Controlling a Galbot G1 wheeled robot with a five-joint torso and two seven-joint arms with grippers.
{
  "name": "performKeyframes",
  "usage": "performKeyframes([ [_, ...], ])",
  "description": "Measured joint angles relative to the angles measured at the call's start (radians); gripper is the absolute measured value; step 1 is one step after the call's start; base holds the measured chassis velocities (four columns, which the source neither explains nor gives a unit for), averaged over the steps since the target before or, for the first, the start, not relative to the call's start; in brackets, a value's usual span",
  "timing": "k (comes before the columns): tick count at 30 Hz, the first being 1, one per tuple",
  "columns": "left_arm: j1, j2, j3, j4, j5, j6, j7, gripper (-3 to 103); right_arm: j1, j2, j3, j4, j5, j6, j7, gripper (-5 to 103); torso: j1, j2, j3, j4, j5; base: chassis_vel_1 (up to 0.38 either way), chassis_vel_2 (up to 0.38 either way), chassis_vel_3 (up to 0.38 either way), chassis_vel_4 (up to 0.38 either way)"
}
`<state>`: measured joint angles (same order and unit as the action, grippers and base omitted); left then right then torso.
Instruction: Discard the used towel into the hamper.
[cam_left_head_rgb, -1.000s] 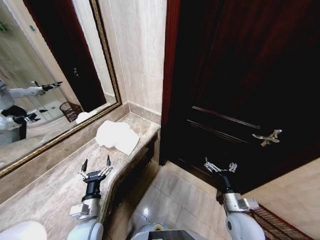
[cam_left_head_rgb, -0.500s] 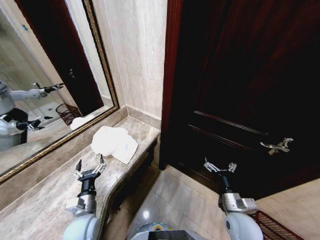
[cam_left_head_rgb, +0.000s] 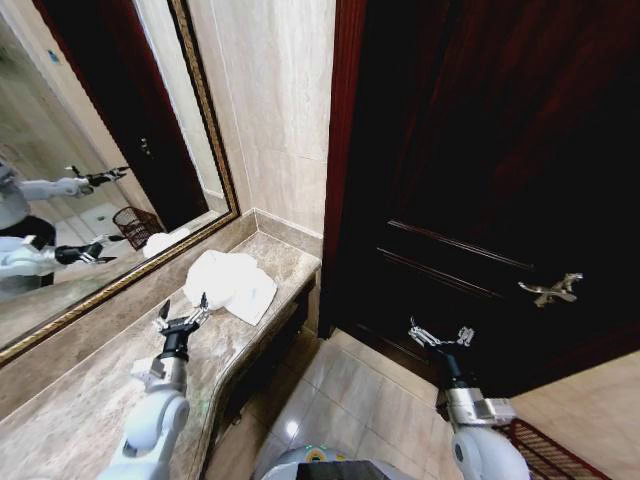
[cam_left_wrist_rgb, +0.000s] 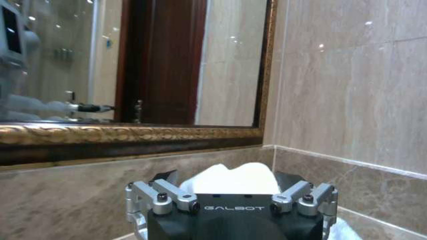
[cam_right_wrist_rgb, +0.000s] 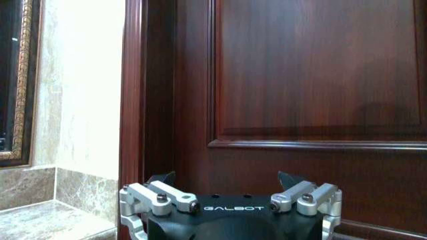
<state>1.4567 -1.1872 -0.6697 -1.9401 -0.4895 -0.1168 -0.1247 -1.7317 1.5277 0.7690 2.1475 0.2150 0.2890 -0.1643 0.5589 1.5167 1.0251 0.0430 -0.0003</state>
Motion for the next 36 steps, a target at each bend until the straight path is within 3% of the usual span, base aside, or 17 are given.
performKeyframes([
  [10,-0.131,0.106,0.103,0.145,-0.084,0.02,0.039,99,0.013,0.012,-0.012,-0.007,-0.033,-0.007,0.017,100,0.0,0.0,0.0,0.0,0.0002,0.0,0.0,0.0,0.0],
  [36,-0.269,0.194,0.231,0.313,-0.114,0.053,0.031,99,0.015,0.036,-0.002,-0.043,-0.035,0.011,0.013,100,0.0,0.0,0.0,0.0002,0.0003,0.0,0.0,0.0,0.0],
])
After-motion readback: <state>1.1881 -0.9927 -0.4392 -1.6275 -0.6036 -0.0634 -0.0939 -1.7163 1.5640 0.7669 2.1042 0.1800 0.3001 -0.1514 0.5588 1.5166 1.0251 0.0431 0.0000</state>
